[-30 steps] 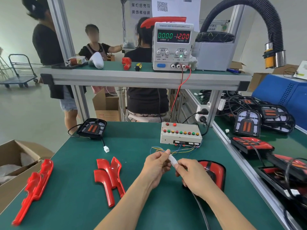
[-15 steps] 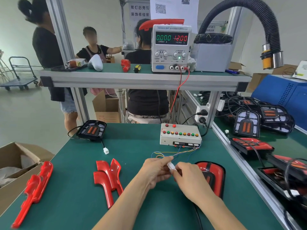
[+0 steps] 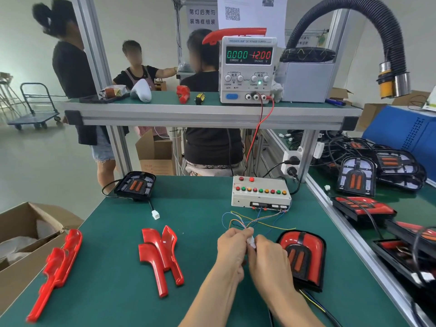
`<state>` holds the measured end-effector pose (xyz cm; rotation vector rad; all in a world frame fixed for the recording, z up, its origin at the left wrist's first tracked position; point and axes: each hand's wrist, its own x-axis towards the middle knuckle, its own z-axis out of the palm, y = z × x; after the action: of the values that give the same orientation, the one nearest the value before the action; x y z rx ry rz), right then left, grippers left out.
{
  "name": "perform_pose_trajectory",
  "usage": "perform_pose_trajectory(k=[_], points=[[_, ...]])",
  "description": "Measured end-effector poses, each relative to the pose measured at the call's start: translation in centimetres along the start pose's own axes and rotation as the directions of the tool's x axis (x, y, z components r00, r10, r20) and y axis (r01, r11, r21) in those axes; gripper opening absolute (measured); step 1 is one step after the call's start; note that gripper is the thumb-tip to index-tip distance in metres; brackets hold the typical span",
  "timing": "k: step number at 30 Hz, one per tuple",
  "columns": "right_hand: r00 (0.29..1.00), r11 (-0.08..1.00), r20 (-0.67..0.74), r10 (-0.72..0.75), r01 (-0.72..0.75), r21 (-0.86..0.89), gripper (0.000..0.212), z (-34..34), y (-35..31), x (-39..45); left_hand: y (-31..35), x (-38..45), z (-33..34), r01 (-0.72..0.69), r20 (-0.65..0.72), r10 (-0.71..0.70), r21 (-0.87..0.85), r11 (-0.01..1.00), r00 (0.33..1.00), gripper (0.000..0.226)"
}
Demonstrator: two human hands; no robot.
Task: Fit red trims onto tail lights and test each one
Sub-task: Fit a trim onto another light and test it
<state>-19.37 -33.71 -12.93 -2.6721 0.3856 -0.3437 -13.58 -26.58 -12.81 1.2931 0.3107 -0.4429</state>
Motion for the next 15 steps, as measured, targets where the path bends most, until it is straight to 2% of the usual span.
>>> perform_pose_trajectory(k=[8, 15], points=[[1.0, 1.0, -0.008, 0.001, -0.001, 0.023, 0.034, 0.7, -1.0, 0.3, 0.0, 0.4, -0.7, 0.038, -0.016, -0.04, -0.096, 0.995, 0.999, 0.046], [1.0, 0.999, -0.007, 0.022, -0.021, 0.044, 0.033, 1.1, -1.5, 0.2, -0.3, 0.8, -1.5, 0.06, 0.002, -0.06, -0.115, 0.992, 0.998, 0.043]])
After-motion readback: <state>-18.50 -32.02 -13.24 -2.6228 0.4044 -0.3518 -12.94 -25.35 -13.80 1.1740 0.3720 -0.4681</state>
